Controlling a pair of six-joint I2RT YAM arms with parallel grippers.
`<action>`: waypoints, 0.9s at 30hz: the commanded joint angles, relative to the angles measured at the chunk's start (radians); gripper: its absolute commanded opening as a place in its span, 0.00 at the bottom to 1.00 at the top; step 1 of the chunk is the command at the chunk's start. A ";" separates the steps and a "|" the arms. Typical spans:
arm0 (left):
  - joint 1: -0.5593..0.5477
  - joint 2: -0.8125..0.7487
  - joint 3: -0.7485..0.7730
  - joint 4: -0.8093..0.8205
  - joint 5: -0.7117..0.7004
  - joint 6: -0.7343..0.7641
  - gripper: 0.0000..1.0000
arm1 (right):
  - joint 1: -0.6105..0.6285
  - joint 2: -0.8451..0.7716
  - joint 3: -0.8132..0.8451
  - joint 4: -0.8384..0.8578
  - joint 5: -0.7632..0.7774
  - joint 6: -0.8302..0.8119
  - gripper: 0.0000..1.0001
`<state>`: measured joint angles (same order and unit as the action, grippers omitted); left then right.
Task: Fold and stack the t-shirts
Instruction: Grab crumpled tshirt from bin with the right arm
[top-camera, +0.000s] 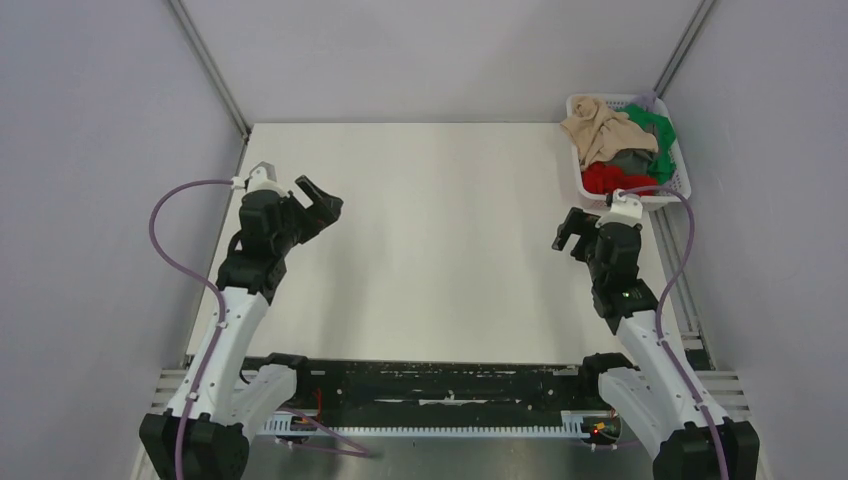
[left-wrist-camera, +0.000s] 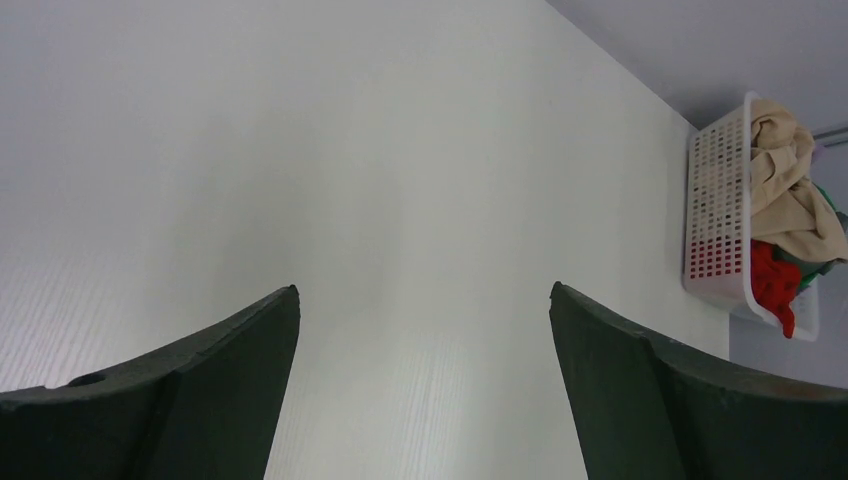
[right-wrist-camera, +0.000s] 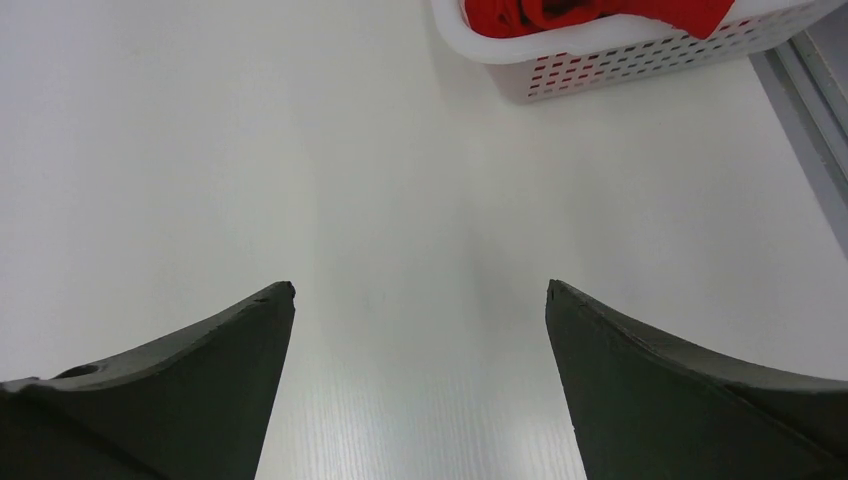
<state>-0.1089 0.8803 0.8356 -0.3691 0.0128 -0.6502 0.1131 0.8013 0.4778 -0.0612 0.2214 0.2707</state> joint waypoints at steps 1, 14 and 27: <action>-0.003 0.031 0.010 0.103 0.054 0.015 1.00 | -0.001 0.002 0.102 0.051 0.011 -0.022 0.98; -0.001 0.103 0.017 0.175 -0.001 0.043 1.00 | -0.020 0.676 0.853 -0.112 0.032 -0.187 0.98; -0.002 0.150 -0.003 0.216 0.037 0.045 1.00 | -0.104 1.312 1.475 -0.085 0.220 -0.086 0.96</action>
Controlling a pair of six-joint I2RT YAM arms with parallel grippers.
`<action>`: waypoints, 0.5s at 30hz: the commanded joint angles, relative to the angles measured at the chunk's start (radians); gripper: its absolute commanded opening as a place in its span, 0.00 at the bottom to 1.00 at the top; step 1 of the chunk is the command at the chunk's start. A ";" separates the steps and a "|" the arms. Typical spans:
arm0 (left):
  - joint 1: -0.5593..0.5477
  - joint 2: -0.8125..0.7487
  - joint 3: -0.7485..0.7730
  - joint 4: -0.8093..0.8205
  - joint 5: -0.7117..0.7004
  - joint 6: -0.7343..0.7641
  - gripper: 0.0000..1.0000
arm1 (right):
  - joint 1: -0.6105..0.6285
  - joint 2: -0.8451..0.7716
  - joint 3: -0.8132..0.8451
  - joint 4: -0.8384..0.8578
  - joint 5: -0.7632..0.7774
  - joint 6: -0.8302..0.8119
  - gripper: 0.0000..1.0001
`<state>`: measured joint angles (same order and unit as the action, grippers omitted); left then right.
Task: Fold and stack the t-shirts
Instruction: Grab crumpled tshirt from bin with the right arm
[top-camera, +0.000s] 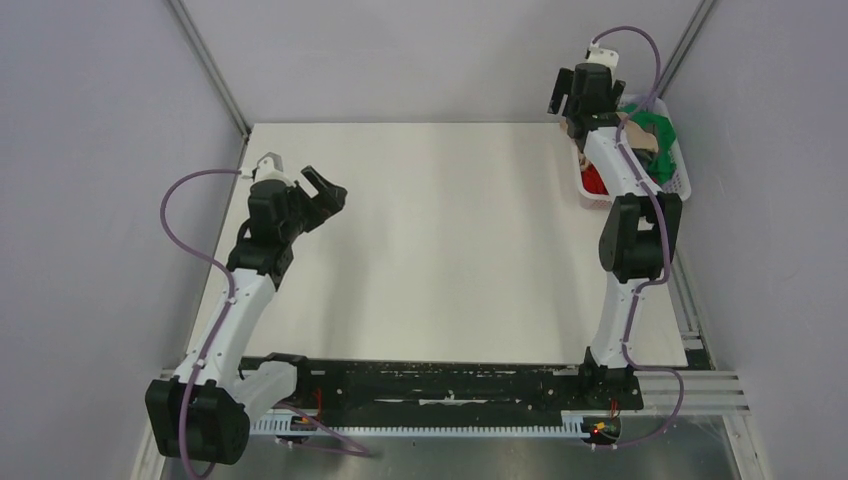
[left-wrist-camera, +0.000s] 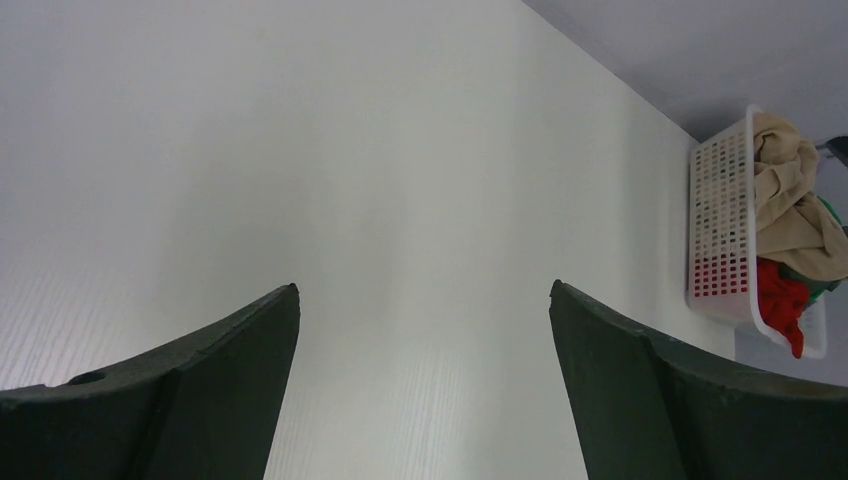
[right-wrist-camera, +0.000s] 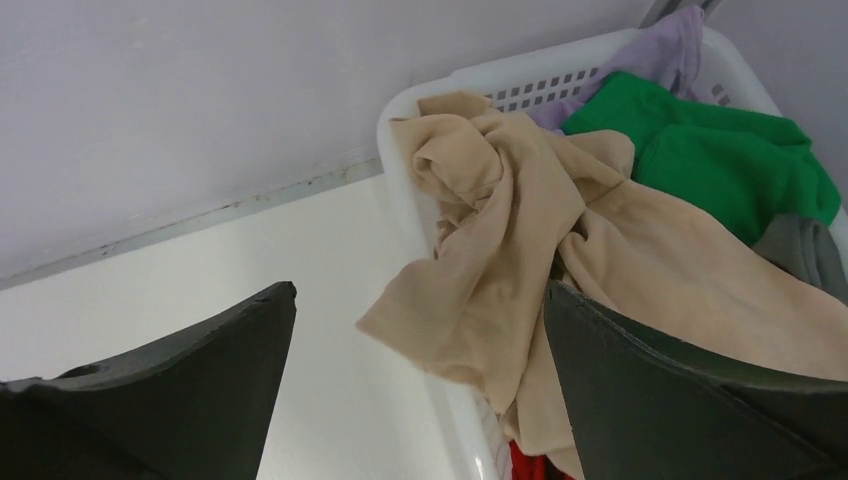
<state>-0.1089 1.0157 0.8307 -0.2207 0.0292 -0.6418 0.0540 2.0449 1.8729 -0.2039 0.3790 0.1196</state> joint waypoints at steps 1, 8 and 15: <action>-0.002 0.020 0.003 0.067 0.021 0.038 1.00 | -0.048 0.083 0.082 0.079 0.042 0.086 0.95; -0.002 0.057 0.006 0.061 0.021 0.045 1.00 | -0.111 0.153 0.054 0.179 -0.039 0.148 0.94; -0.002 0.082 0.016 0.048 0.017 0.050 1.00 | -0.124 0.224 0.061 0.240 -0.064 0.160 0.75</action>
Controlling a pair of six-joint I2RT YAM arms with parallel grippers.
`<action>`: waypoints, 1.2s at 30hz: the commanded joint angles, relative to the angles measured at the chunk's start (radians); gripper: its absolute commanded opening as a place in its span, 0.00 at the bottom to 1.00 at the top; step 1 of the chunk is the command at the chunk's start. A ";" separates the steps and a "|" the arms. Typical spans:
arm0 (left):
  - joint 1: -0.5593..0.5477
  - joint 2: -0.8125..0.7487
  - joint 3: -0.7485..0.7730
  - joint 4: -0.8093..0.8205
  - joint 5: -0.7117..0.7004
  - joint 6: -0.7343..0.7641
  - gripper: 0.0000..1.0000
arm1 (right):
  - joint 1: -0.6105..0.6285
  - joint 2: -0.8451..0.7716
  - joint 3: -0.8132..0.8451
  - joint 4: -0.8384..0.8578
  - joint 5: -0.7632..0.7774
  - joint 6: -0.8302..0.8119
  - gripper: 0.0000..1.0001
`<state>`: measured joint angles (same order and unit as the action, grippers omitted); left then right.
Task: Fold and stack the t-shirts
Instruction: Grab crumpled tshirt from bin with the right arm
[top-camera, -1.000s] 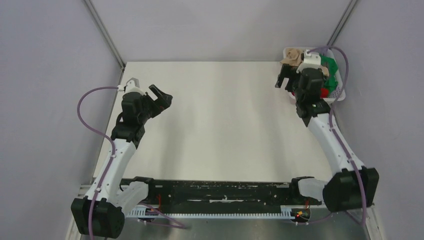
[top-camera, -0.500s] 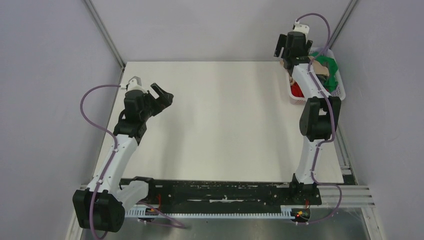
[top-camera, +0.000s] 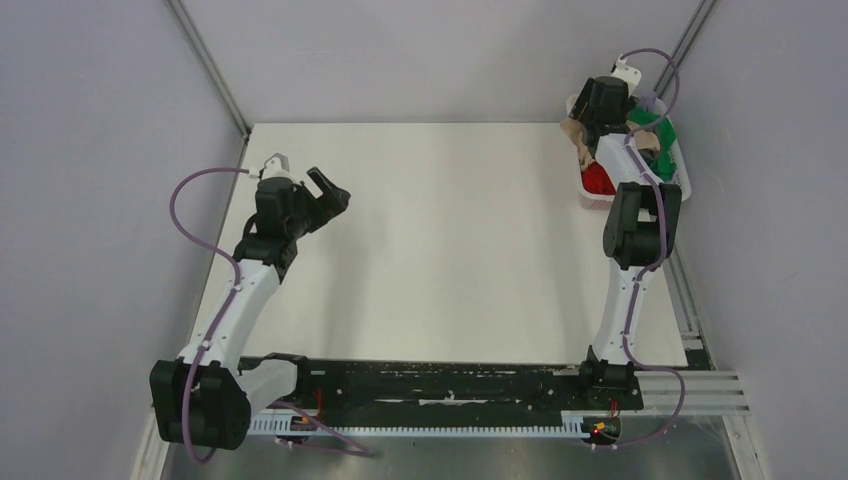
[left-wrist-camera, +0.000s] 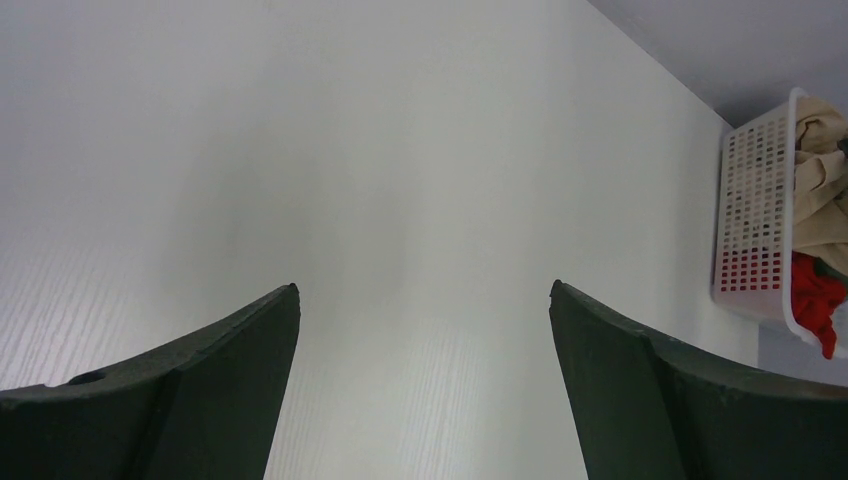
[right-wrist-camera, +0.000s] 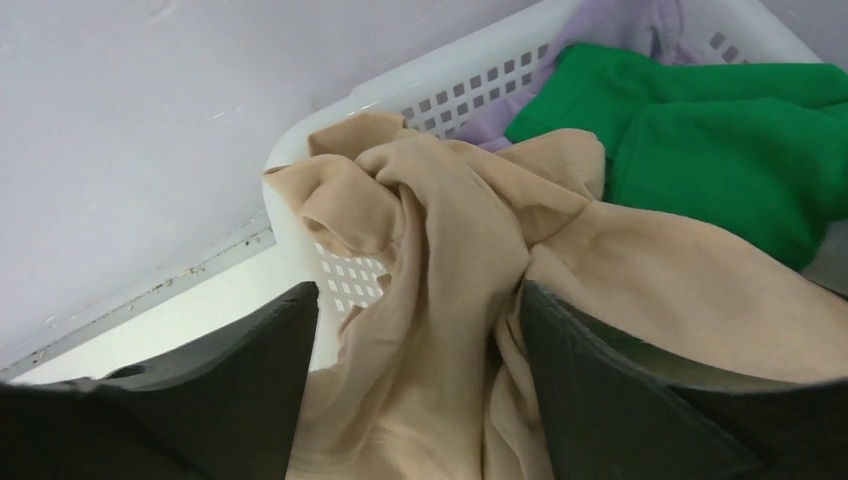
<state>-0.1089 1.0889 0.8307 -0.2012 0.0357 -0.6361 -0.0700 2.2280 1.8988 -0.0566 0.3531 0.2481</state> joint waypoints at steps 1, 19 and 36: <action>-0.002 0.008 0.016 0.027 0.010 0.045 1.00 | -0.006 0.046 0.033 0.110 -0.059 0.040 0.70; -0.003 -0.049 -0.023 0.020 0.090 0.040 1.00 | -0.021 -0.236 -0.003 0.186 -0.211 0.019 0.00; -0.005 -0.168 -0.053 -0.022 0.056 -0.012 1.00 | 0.347 -0.687 -0.076 0.243 -0.777 0.059 0.00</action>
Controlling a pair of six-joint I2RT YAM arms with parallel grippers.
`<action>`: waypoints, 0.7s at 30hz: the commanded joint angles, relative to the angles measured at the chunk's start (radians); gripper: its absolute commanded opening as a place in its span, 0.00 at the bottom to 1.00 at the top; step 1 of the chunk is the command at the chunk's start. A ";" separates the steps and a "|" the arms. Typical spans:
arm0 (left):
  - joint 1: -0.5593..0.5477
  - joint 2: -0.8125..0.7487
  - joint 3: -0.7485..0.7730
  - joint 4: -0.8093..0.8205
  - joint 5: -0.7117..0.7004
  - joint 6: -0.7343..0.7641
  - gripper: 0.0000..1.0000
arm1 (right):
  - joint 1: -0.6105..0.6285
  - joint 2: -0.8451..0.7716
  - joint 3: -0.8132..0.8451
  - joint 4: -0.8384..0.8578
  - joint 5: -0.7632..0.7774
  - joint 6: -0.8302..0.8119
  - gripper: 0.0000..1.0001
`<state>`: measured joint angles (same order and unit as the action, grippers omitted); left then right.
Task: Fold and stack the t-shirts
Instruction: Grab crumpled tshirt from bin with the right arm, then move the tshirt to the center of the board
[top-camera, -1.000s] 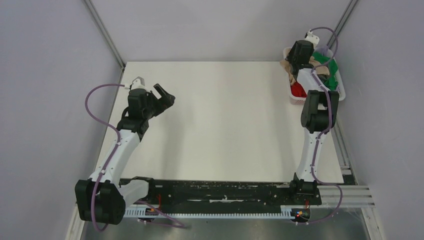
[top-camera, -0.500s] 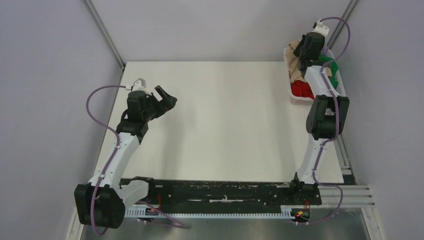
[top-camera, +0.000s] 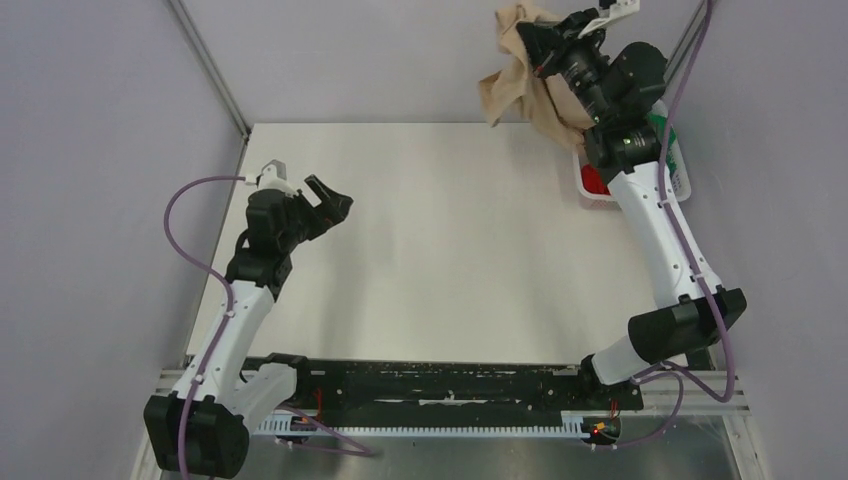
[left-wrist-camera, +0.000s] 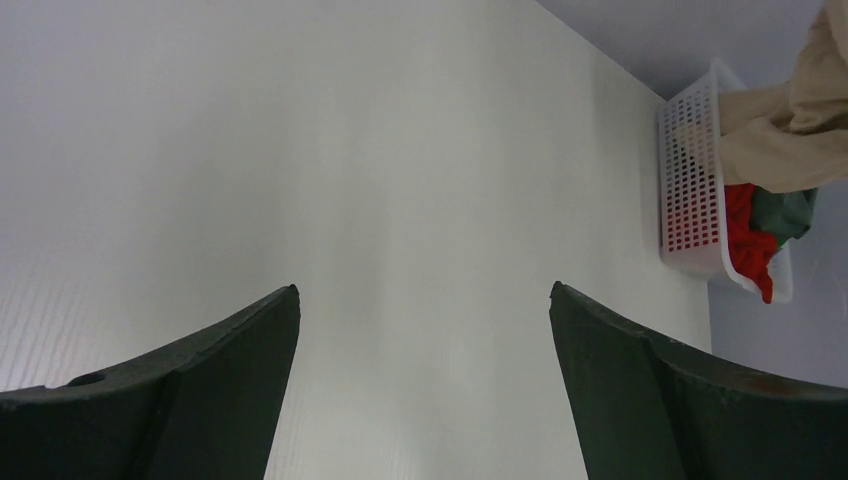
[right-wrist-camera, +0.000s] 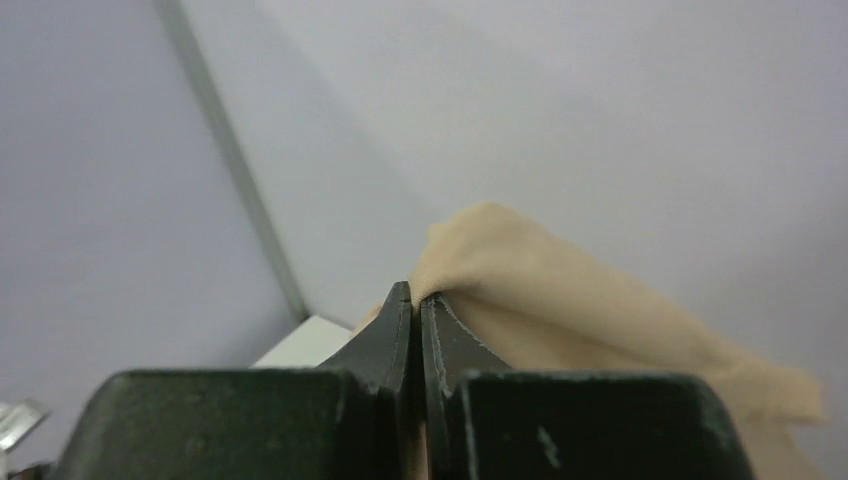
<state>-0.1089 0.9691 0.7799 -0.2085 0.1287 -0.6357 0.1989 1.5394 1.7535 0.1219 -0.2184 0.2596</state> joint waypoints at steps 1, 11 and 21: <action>-0.005 -0.058 -0.002 -0.026 -0.051 -0.017 1.00 | 0.109 0.004 0.082 0.073 -0.238 0.059 0.00; -0.005 -0.124 0.049 -0.192 -0.202 -0.099 1.00 | 0.300 0.094 0.207 0.170 -0.364 0.131 0.00; -0.005 -0.149 0.031 -0.244 -0.205 -0.132 1.00 | 0.283 -0.177 -0.343 0.130 -0.070 0.008 0.00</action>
<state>-0.1089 0.8215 0.7937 -0.4370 -0.0654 -0.7094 0.5026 1.5318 1.6424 0.2600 -0.5110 0.3618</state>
